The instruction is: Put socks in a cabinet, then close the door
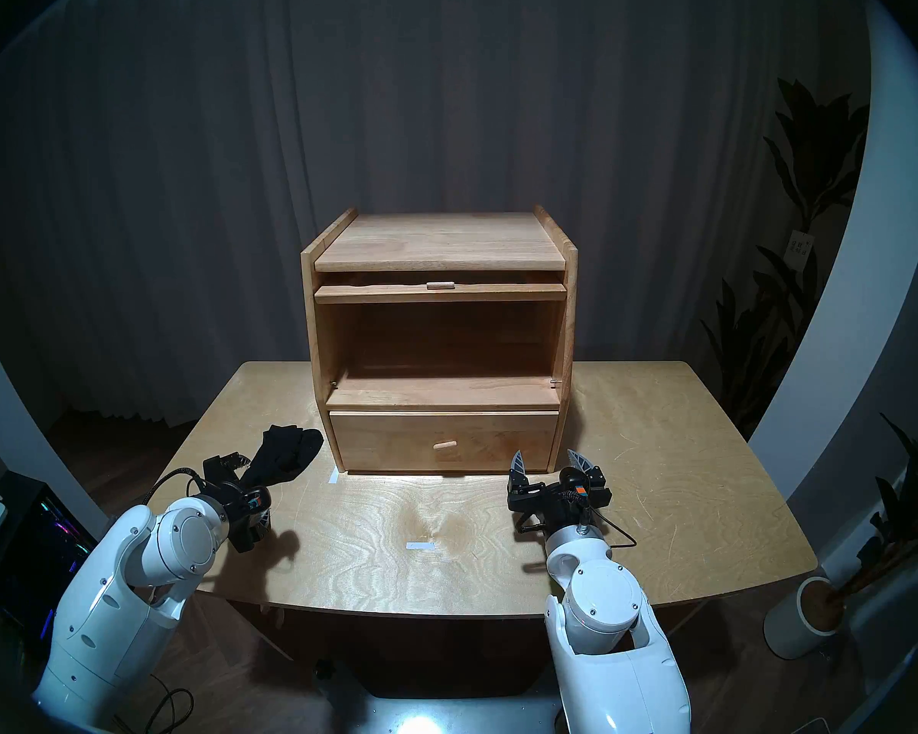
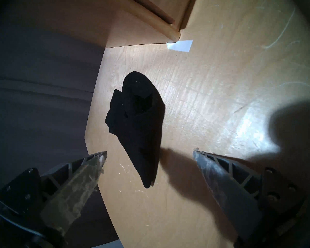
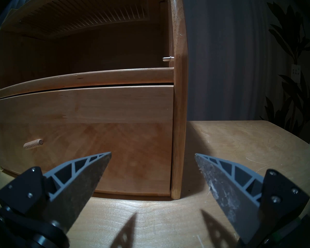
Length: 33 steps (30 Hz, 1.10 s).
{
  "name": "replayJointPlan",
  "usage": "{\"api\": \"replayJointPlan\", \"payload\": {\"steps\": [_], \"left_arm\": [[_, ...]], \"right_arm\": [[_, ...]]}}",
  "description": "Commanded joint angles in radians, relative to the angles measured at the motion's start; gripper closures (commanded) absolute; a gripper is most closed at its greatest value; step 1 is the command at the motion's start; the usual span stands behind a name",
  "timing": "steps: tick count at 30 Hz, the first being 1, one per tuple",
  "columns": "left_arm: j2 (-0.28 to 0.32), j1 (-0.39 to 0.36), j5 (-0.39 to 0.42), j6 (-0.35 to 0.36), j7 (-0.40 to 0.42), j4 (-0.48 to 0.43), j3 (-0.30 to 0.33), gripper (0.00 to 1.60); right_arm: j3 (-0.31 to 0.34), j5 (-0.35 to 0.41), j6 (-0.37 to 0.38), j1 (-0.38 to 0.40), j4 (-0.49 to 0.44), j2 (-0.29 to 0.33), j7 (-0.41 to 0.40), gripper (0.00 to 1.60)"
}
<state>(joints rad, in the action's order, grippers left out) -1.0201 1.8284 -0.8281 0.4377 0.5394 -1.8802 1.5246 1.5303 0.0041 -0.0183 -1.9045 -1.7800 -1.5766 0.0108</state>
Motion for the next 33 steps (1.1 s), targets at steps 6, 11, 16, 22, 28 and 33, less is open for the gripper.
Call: {"api": "replayJointPlan", "payload": {"steps": [6,11,16,22,28,33], "left_arm": [[-0.003,-0.161,-0.055,-0.017,-0.017,0.108,-0.031,0.00],[-0.018,-0.220,-0.056,-0.029,-0.011,0.168,-0.049,0.00],[-0.035,-0.270,-0.044,-0.036,0.007,0.222,-0.081,0.00],[-0.052,-0.269,0.052,-0.084,0.068,0.231,-0.047,1.60],[-0.070,-0.248,0.129,-0.091,0.086,0.224,-0.001,1.60],[-0.151,-0.186,0.148,-0.117,-0.027,0.172,0.089,1.60]], "right_arm": [[0.001,0.000,-0.006,0.002,-0.028,-0.001,0.001,0.00],[0.001,0.000,-0.005,0.001,-0.029,-0.001,0.001,0.00],[0.001,0.000,-0.004,0.001,-0.031,-0.001,0.001,0.00],[0.001,0.000,-0.004,0.000,-0.031,-0.001,0.002,0.00],[0.001,0.000,-0.004,0.000,-0.032,-0.001,0.001,0.00],[0.001,0.000,-0.005,0.001,-0.030,-0.001,0.001,0.00]]}}
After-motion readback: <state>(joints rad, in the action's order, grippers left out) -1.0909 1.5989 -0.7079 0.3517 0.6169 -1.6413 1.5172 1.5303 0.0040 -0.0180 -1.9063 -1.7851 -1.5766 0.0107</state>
